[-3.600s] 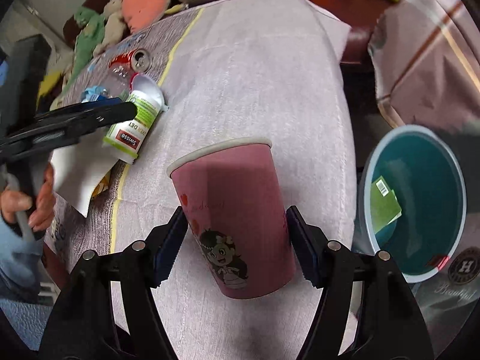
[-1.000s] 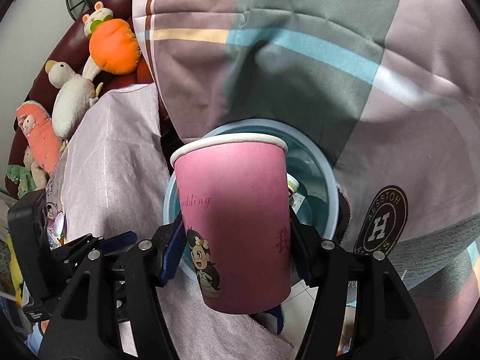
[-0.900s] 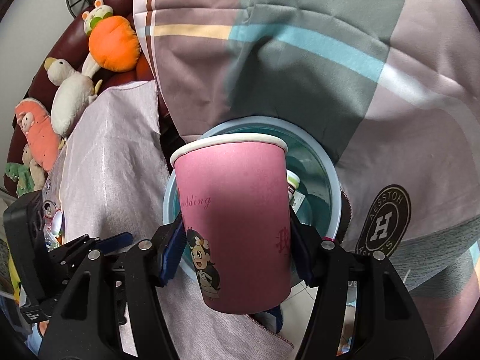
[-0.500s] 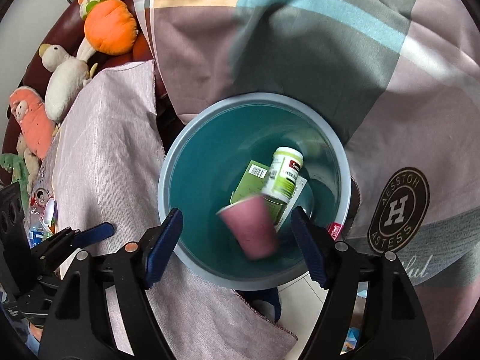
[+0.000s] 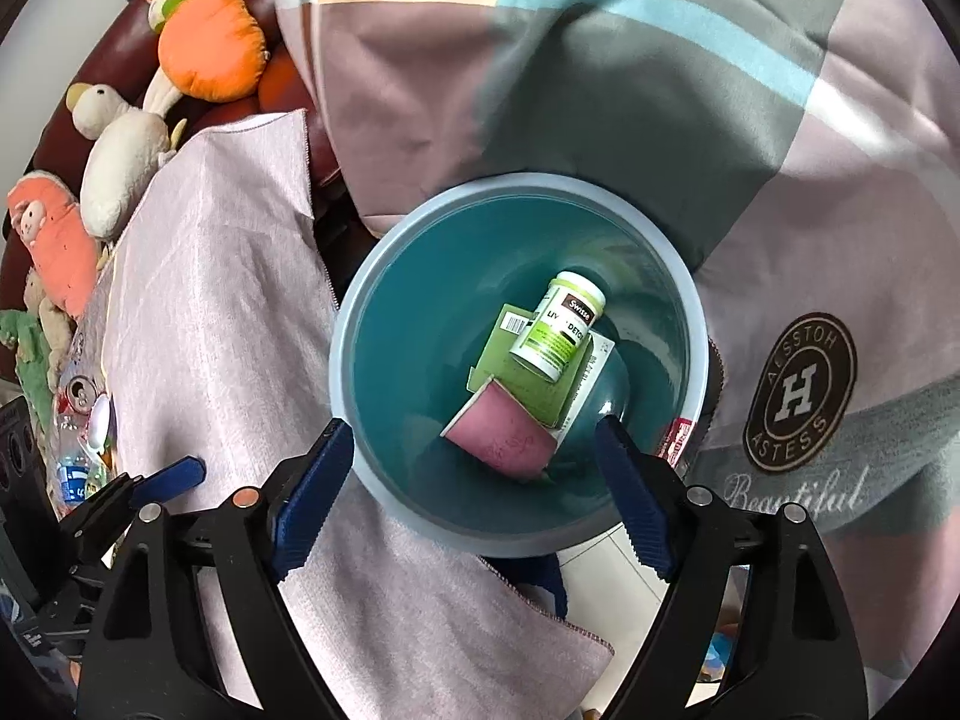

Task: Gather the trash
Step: 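Open the left tool to drop the bottle while the right tool drops the pink cup into the bin, then move both tools back from the bin to the table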

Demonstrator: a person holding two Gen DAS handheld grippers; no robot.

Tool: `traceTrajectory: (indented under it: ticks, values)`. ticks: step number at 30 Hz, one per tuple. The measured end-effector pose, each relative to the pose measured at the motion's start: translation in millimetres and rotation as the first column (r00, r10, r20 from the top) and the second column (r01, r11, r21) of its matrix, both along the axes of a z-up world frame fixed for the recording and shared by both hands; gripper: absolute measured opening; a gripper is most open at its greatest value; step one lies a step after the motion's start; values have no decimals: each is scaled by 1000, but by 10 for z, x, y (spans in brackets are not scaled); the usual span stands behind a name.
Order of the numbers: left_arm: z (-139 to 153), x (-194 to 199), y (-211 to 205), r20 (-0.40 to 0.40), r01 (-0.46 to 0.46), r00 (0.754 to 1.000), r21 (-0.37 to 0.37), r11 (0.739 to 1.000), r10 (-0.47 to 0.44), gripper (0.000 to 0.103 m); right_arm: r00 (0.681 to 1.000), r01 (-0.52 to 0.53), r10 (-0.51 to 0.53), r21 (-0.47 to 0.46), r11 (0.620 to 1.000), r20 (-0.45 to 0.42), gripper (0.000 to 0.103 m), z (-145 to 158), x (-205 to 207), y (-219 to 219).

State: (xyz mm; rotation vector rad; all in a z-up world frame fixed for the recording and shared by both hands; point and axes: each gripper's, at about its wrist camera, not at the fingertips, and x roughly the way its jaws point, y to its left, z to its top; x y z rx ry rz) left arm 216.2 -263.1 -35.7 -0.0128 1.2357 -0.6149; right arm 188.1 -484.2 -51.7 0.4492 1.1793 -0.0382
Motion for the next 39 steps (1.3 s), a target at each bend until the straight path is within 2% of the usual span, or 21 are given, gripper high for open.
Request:
traceTrajectory:
  ticks: [2, 10, 18, 23, 33, 39]
  values:
    - [28, -35, 120, 8, -19, 1000, -2, 1000, 19, 87, 1000, -13, 13, -8, 1000, 5, 79, 64, -11, 77]
    - [263, -249, 862, 54, -123, 991, -20, 992, 124, 87, 994, -100, 101, -30, 995, 41, 79, 349, -85, 613]
    - [582, -529, 1772, 122, -237, 963, -37, 971, 239, 90, 970, -232, 236, -71, 970, 60, 79, 637, -122, 1388]
    - [687, -684, 2289, 164, -299, 940, -28, 954, 299, 91, 938, -332, 340, -113, 936, 61, 79, 809, -158, 1988]
    - [745, -924, 3449, 199, -433, 882, -13, 901, 427, 91, 864, -499, 504, -118, 858, 14, 79, 951, -76, 3073]
    - [683, -943, 3986, 195, -498, 851, -1, 867, 488, 91, 802, -595, 597, -108, 797, -8, 79, 976, 68, 3793]
